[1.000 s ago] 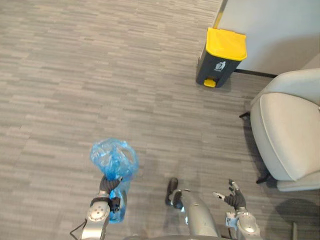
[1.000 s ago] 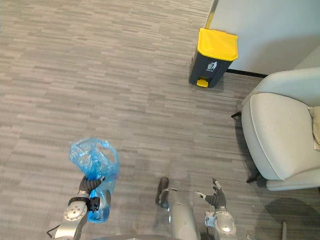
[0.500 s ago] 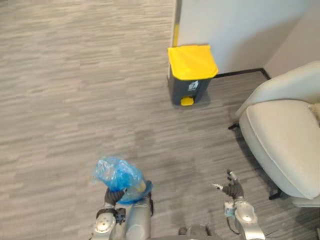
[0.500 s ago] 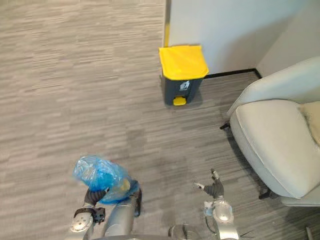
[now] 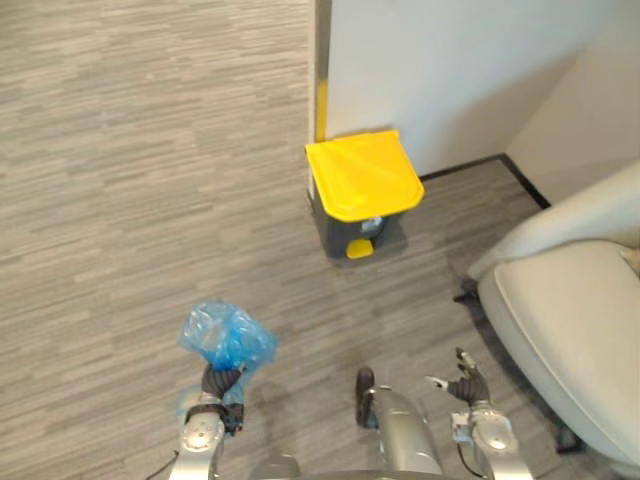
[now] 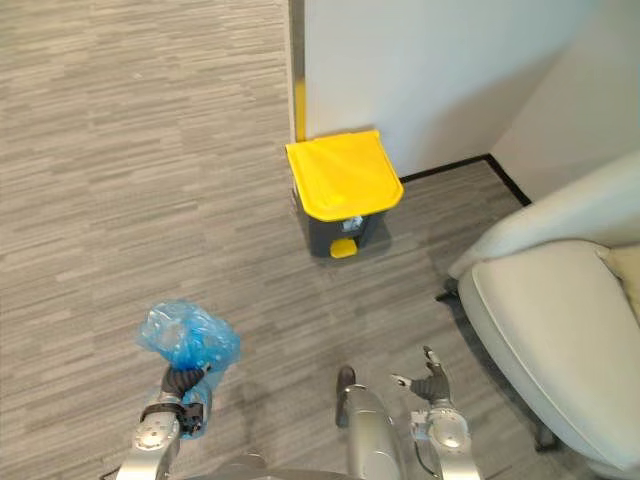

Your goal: Gather rubbish on tea table into small bin, then transfer packed bag to large trash can.

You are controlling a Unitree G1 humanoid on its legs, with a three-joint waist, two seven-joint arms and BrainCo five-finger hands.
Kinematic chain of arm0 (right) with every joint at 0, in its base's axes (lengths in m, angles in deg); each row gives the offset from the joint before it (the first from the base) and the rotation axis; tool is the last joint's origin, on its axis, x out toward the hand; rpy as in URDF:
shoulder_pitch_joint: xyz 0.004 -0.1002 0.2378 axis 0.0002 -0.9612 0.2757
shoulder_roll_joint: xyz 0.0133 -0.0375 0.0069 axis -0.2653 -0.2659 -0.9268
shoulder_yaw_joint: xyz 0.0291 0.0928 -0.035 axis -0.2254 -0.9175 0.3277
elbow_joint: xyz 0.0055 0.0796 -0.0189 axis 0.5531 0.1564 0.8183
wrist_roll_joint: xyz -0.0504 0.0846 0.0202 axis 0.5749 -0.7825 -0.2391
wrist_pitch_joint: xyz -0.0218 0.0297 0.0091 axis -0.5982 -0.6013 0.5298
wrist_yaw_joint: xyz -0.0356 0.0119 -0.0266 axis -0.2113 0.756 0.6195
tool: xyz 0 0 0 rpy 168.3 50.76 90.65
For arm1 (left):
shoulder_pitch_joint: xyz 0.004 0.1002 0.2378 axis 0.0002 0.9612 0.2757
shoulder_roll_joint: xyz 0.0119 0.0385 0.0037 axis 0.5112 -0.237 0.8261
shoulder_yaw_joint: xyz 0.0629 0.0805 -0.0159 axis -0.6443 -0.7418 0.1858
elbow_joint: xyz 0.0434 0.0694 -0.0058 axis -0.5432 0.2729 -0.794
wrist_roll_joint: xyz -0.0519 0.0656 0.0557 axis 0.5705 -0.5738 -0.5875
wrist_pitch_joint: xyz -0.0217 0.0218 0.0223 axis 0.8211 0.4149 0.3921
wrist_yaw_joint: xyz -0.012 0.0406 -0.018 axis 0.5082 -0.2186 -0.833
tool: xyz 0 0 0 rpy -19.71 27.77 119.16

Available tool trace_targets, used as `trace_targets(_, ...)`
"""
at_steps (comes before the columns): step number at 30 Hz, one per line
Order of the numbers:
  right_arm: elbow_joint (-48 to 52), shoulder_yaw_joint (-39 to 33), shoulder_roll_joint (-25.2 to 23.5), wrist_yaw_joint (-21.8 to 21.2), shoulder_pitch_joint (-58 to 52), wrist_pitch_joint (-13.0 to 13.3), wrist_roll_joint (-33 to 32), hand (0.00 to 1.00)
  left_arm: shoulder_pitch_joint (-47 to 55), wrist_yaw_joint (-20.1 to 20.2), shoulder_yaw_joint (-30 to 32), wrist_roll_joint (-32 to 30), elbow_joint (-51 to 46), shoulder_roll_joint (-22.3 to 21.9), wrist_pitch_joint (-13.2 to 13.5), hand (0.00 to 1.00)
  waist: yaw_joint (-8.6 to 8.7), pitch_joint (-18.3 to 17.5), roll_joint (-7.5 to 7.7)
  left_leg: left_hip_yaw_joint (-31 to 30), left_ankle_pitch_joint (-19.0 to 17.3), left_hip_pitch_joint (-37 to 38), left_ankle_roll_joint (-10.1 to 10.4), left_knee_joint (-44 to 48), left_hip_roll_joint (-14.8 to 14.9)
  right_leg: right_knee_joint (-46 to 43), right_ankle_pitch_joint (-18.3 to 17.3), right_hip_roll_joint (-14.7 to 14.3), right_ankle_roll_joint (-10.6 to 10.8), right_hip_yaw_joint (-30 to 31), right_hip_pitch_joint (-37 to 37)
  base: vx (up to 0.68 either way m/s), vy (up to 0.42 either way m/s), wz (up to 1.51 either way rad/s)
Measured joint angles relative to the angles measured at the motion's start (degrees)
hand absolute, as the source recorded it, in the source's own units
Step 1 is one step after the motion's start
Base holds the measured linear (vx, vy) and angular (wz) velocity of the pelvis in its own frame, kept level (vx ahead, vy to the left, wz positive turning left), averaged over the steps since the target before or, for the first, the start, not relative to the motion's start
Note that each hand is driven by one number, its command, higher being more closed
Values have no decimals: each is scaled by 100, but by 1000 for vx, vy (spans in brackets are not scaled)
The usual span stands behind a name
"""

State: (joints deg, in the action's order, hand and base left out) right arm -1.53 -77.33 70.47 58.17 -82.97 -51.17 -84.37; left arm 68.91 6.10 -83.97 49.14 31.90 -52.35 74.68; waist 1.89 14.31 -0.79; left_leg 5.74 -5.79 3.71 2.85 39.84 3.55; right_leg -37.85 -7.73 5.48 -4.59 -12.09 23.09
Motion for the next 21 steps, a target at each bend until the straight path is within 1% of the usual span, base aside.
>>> trace_targets(1, 238, 22, -72, 6, -185, 24, -6, 0, 232, 2, 18, 8, -72, -149, 26, 100, -139, -139, -209, 152, 965, -354, -127, 1131, 408, 931, 71, -387, 128, -116, -559, 432, -313, 7)
trace_targets(2, 446, 14, -155, 32, -303, 27, -18, 0, 308, 15, 2, 9, -155, -195, 65, 100, -189, -132, -277, 293, 417, -606, -204, 1959, 678, 1275, 24, -528, -237, -260, -955, 258, -279, -35)
trace_targets(3, 442, -11, -149, 55, -281, 27, -19, 0, 305, 10, -9, 9, -172, -243, 57, 100, -236, -138, -388, 260, 40, -869, -242, 2300, 850, 1319, -15, -702, -298, -197, -1094, 271, -104, -48)
trace_targets(4, 435, -17, -200, 101, -187, 22, -31, 0, 240, 15, -36, 12, -173, -248, 48, 100, -309, -136, -371, 238, -361, -1275, -245, 2477, 921, 1422, -123, -751, -289, -100, -1264, 393, 4, -50)
trace_targets(5, 438, 12, -353, 101, -84, 25, -38, 0, 138, 20, -124, 13, -179, -216, 52, 100, -389, -101, -241, 251, -794, -1871, -217, 2141, 892, 1709, -164, -726, -264, 24, -1592, 522, 30, -43)
trace_targets(6, 436, 13, -403, 105, -59, 22, -43, 0, 119, 22, -148, 13, -185, -208, 59, 100, -417, -72, -182, 274, -890, -2021, -214, 1848, 817, 1828, -181, -698, -233, 88, -1735, 586, 54, -34)
trace_targets(7, 429, 25, -441, 105, -41, 29, -51, 0, 113, 24, -166, 13, -185, -209, 62, 100, -451, -11, -56, 304, -960, -2215, -211, 1273, 706, 1973, -238, -636, -134, 189, -1925, 460, 82, -30)
trace_targets(8, 376, -15, -461, 106, -19, 30, -59, 0, 111, 26, -198, 13, -173, -212, 60, 100, -458, 12, -1, 293, -905, -2283, -134, 374, 568, 2017, -299, -592, -31, 288, -2096, 446, 129, -42)
trace_targets(9, 273, -90, -408, 114, -5, 32, -62, 0, 185, 33, -247, 13, -156, -248, 61, 100, -477, -43, -55, 210, -374, -2136, 125, -1316, 443, 2008, -446, -648, 146, 431, -2209, 434, 179, -57)
trace_targets(10, 28, -118, -406, 121, 73, 7, -59, 0, 226, 46, -244, 13, -47, -174, 51, 100, -521, -68, 45, 272, 115, -2024, -327, -1527, 389, 1898, -649, -596, 293, 677, -2241, 420, 179, -49)
trace_targets(11, -19, -117, -406, 116, 56, 5, -53, 0, 212, 54, -246, 8, 4, -137, 46, 100, -516, -106, 120, 284, 84, -1967, -362, -1560, 289, 1909, -670, -513, 356, 767, -2267, 501, 217, -25)
trace_targets(12, -22, -144, -383, 119, -8, 12, -43, 0, 201, 81, -236, 8, -4, -115, 53, 100, -495, -158, 195, 344, -86, -1886, -455, -1583, 146, 1943, -717, -357, 449, 903, -2352, 409, 167, -12)
trace_targets(13, -40, -183, -385, 115, 13, 11, -16, 0, 188, 95, -232, 8, -4, -103, 53, 100, -505, -167, 216, 506, -279, -1802, -512, -1528, 92, 1836, -772, -254, 555, 1040, -2366, 468, 219, -26)
trace_targets(14, -39, -180, -385, 112, 46, 12, -8, 0, 192, 100, -235, 8, -2, -92, 52, 100, -546, -166, 213, 596, -367, -1724, -536, -1531, 64, 1694, -794, -215, 603, 1122, -2360, 317, 184, -55)
trace_targets(15, -41, -169, -388, 104, 94, 12, 8, 0, 205, 101, -237, 8, -5, -71, 49, 100, -560, -165, 207, 722, -515, -1523, -589, -1625, 13, 1257, -816, -118, 935, 1238, -2222, 283, 171, -46)
trace_targets(16, -52, -166, -396, 102, 124, 11, 10, 0, 222, 100, -241, 8, -18, -46, 49, 100, -541, -166, 182, 716, -609, -1424, -613, -1683, -7, 870, -759, -92, 1093, 1236, -2085, 233, 142, -35)
trace_targets(17, -73, -84, -397, 100, 130, 11, 10, 0, 257, 98, -250, 8, -24, 32, 48, 100, -475, -163, 167, 704, -708, -1230, -639, -1761, -16, 99, -645, -29, 1400, 1235, -1730, 230, 104, -4)
trace_targets(18, -69, 9, -406, 93, 110, 13, 15, 0, 277, 96, -259, 8, -24, 102, 43, 100, -393, -171, 176, 679, -792, -1052, -645, -1802, -10, -276, -771, 1, 1332, 1215, -1538, 237, 82, 4)
trace_targets(19, -70, 21, -404, 94, 85, 12, 16, 0, 274, 94, -258, 8, -14, 152, 43, 100, -383, -174, 183, 683, -814, -998, -640, -1817, -8, -283, -834, 16, 1264, 1205, -1468, 295, 9, 23)
trace_targets(20, -86, 17, -386, 98, 44, 11, 16, 0, 265, 85, -243, 8, -5, 225, 38, 100, -380, -186, 205, 675, -837, -901, -635, -1842, -8, -30, -914, 73, 1112, 1141, -1266, 238, -29, 22)
trace_targets(21, -92, 15, -387, 99, 45, 10, 16, 0, 253, 79, -222, 9, -6, 249, 40, 100, -370, -187, 203, 658, -837, -881, -635, -1842, -1, 185, -922, 76, 1091, 1116, -1214, 244, -46, 35)
